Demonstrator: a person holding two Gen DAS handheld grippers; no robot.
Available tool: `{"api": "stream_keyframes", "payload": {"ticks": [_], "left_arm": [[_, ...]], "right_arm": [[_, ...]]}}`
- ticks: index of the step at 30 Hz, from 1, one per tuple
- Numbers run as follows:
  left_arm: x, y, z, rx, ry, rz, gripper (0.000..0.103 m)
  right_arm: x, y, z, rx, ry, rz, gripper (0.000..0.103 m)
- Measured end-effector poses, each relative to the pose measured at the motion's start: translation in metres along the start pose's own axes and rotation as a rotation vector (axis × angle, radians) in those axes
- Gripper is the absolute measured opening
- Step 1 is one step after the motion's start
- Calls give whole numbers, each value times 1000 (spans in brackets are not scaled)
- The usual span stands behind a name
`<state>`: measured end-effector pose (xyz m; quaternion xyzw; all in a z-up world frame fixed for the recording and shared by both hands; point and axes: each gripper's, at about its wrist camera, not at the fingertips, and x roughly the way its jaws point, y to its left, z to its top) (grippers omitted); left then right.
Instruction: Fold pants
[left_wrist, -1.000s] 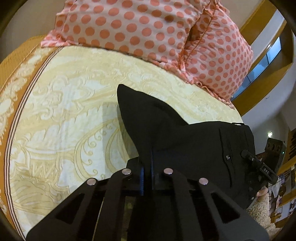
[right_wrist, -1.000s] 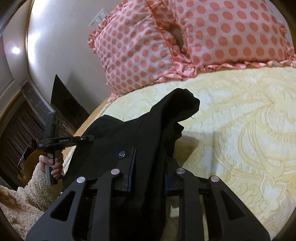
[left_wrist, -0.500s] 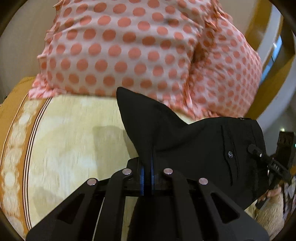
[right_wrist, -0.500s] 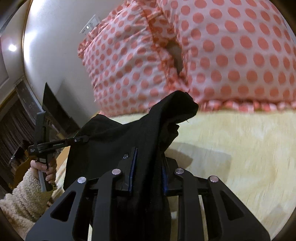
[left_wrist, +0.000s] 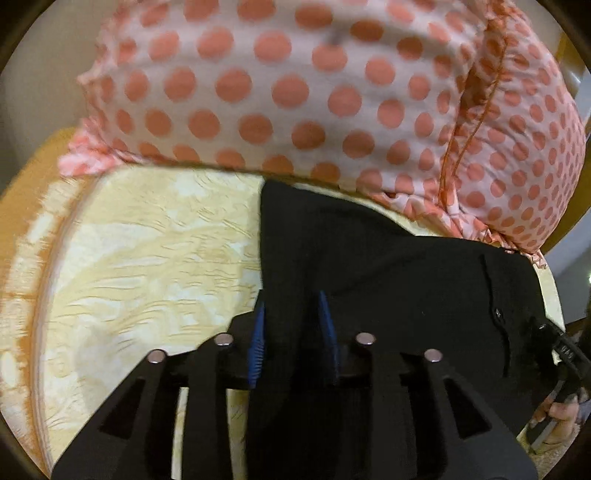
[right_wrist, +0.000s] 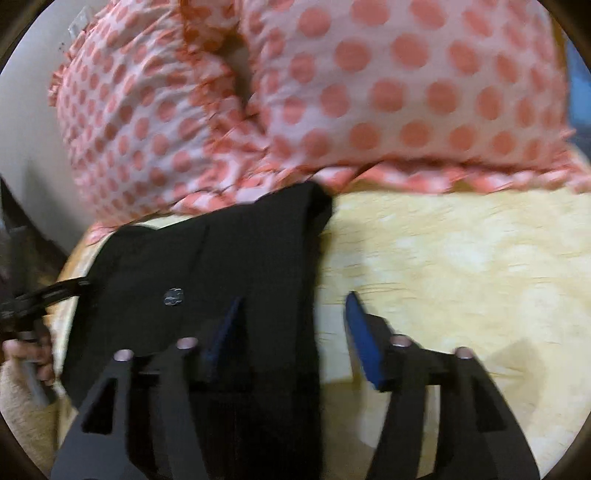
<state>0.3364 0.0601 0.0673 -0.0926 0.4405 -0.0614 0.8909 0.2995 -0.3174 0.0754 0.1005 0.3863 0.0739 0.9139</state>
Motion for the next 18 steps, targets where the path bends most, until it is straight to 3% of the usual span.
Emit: {"api": "stream_keyframes", "payload": {"ticks": [1, 3, 5, 8, 10, 13, 16, 17, 18], "left_arm": [[-17, -2, -6, 9, -47, 14, 66], [-41, -7, -16, 21, -114, 22, 84], [-64, -23, -33, 66, -138, -56, 85], [-76, -47, -53, 117, -87, -190, 91], [-76, -61, -64, 158, -60, -218, 91], [-64, -80, -81, 235, -14, -205, 95], [-36, -81, -90, 236, 99, -144, 95], [-27, -79, -94, 227, 122, -148, 97], [-30, -82, -95, 241, 93, -150, 100]], "right_arm": [[-19, 2, -2, -8, -78, -88, 72], [-45, 8, -5, -32, -179, -148, 77], [-66, 22, -13, -71, -198, -80, 77], [-70, 53, -32, -178, -121, 23, 77], [-66, 72, -43, -244, -83, 42, 77], [-57, 89, -57, -307, -25, 33, 82], [-24, 91, -73, -328, 136, -38, 86], [-21, 90, -77, -323, 125, -34, 88], [-21, 90, -78, -321, 112, -33, 90]]}}
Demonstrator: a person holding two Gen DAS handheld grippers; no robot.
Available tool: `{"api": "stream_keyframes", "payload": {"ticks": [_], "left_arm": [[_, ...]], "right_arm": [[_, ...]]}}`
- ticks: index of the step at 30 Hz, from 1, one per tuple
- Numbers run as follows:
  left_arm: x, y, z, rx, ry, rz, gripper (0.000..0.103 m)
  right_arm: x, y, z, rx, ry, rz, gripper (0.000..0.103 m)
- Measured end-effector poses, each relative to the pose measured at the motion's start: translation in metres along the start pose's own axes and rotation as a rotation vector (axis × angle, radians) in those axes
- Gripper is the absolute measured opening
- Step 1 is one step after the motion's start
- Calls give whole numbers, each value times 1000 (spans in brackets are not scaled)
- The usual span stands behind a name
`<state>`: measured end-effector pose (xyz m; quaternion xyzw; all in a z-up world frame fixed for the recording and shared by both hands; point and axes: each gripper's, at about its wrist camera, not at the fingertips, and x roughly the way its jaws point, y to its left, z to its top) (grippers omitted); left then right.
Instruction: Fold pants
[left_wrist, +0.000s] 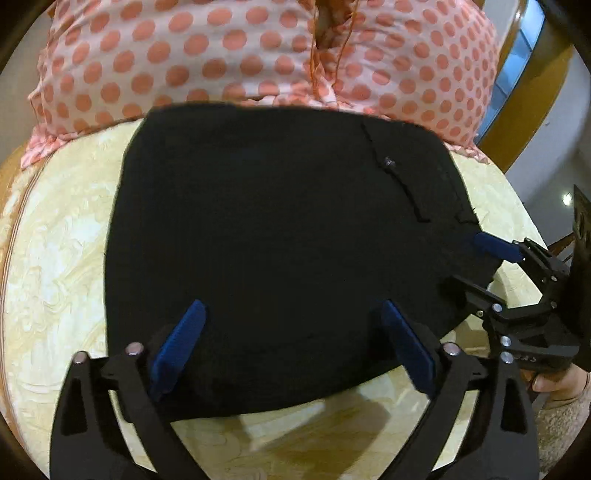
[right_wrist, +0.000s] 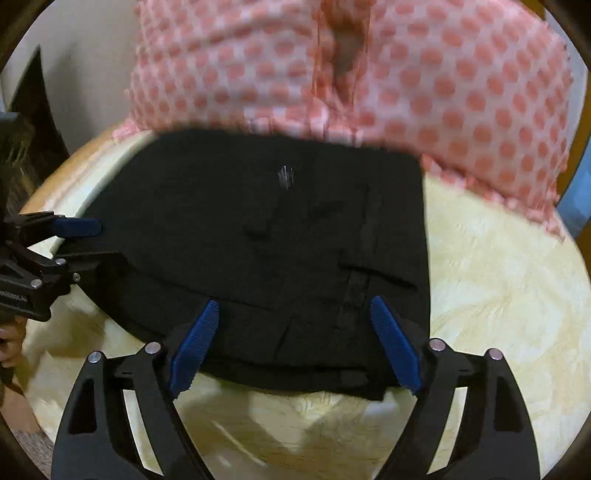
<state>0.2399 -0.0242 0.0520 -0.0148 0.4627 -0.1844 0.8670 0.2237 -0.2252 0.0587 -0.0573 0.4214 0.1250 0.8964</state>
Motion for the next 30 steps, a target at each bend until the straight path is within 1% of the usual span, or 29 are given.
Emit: {"api": "stream_keyframes", "payload": {"ticks": [2, 4, 6, 7, 8, 9, 11, 12, 14, 17, 20, 27, 30], "left_arm": [[-1, -4, 0, 1, 12, 24, 100], [-9, -4, -3, -24, 0, 33, 100], [-25, -1, -13, -38, -34, 45, 101], [-32, 1, -20, -38, -58, 71, 101], [-42, 2, -29, -40, -85, 110, 101], [-46, 3, -35, -42, -101, 139, 101], [-59, 6, -54, -56, -121, 194, 101], [-53, 10, -52, -63, -121, 205, 101], [-56, 13, -69, -87, -119, 231, 101], [-58, 17, -88, -120, -103, 247, 101], [-58, 17, -101, -145, -99, 277, 101], [-66, 11, -118, -128, -124, 344, 101], [-66, 10, -123, -123, -116, 358, 101]], "right_arm": [[0, 3, 2, 8, -3, -16, 91], [-10, 3, 0, 52, -31, -31, 91], [-30, 2, -5, 115, -80, -15, 98], [-38, 0, -10, 141, -96, -16, 99], [-44, 0, -14, 165, -103, -28, 102], [-50, 2, -21, 188, -104, -43, 102], [-55, 5, -35, 214, -91, -44, 102], [-55, 7, -41, 218, -81, -42, 102], [-54, 13, -53, 228, -57, -50, 102], [-51, 20, -67, 251, -32, -55, 102], [-50, 27, -77, 265, -21, -54, 102], [-55, 45, -85, 221, -36, -59, 102], [-56, 51, -87, 201, -42, -65, 102]]}}
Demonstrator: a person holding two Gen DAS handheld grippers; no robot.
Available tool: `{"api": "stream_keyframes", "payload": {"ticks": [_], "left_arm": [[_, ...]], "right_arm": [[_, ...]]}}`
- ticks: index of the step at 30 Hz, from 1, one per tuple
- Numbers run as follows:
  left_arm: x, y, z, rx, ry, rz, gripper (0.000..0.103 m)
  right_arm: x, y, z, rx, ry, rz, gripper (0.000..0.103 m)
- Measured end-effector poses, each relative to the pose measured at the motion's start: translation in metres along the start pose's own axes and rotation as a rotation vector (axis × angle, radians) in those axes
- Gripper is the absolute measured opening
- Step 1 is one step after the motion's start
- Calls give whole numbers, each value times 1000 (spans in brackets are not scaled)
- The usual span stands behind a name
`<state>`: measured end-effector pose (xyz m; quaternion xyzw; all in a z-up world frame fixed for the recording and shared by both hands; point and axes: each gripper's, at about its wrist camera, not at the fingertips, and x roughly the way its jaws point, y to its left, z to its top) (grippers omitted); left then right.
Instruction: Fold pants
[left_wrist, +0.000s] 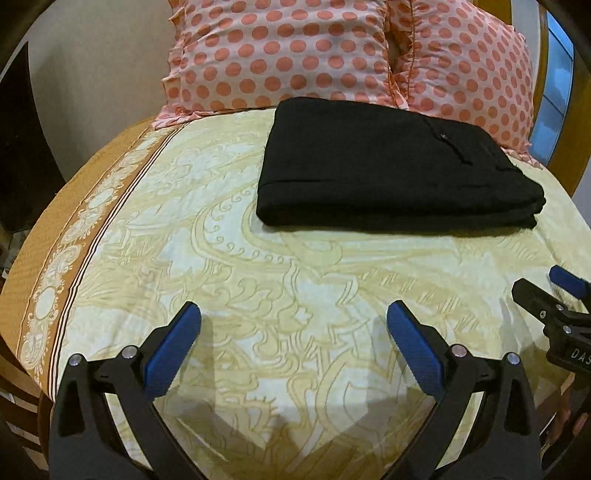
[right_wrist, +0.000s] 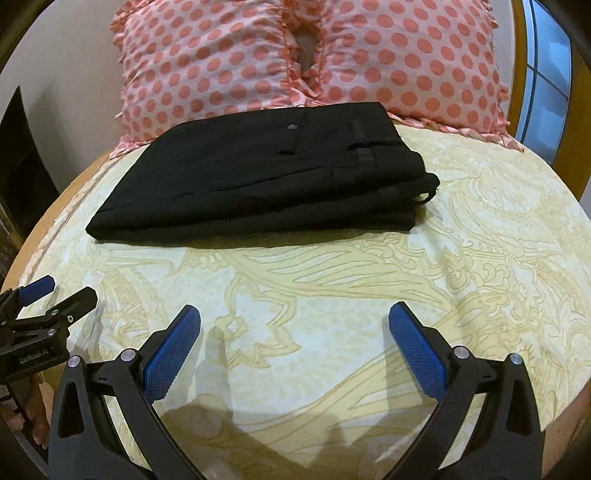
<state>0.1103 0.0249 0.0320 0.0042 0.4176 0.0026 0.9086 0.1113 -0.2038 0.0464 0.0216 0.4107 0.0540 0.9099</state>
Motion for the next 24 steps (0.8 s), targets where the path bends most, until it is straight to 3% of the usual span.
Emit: {"api": "stream_keyframes", "payload": {"ticks": [6, 24], "left_arm": [[-2, 2, -8, 1, -19, -1, 101], [-5, 1, -18, 23, -128, -21, 101]], "right_arm": [[2, 9, -7, -62, 4, -40, 102], [-1, 10, -14, -27, -73, -68, 102]]}}
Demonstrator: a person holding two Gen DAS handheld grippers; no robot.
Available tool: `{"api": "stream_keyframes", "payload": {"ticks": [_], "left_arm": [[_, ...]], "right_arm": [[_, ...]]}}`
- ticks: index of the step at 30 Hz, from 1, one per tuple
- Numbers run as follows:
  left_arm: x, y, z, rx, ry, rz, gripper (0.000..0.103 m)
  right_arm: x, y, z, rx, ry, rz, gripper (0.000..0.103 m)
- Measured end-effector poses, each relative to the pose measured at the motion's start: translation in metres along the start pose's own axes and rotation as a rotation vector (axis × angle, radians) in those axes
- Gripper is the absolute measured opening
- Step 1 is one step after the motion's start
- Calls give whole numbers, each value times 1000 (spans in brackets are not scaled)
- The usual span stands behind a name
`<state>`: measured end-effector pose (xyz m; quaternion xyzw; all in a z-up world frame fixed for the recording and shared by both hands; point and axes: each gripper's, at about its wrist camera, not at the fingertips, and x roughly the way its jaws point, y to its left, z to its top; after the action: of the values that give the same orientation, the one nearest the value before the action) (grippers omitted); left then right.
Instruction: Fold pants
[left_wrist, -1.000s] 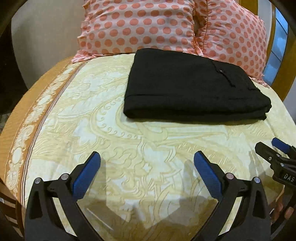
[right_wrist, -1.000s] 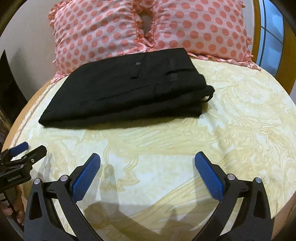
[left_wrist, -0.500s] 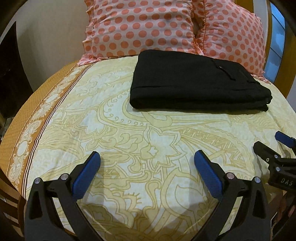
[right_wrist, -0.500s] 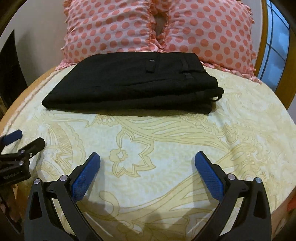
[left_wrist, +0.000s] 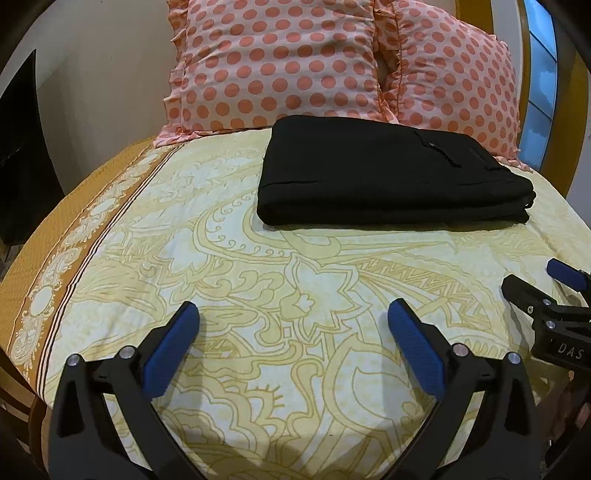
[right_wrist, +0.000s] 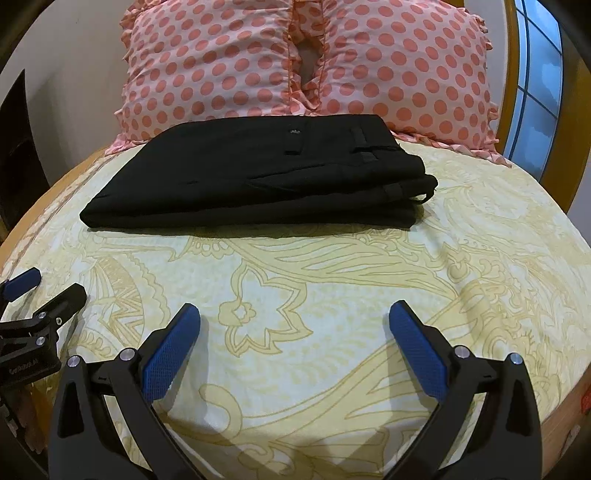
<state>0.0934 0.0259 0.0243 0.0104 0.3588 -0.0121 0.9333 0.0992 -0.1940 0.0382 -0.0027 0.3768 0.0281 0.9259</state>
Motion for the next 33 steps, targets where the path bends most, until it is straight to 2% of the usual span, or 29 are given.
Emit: {"api": "stream_keyframes", "payload": {"ticks": [33], "left_arm": [[0, -2, -1, 3, -7, -3, 101]], "right_arm": [[0, 0, 0, 0, -3, -1, 102]]}}
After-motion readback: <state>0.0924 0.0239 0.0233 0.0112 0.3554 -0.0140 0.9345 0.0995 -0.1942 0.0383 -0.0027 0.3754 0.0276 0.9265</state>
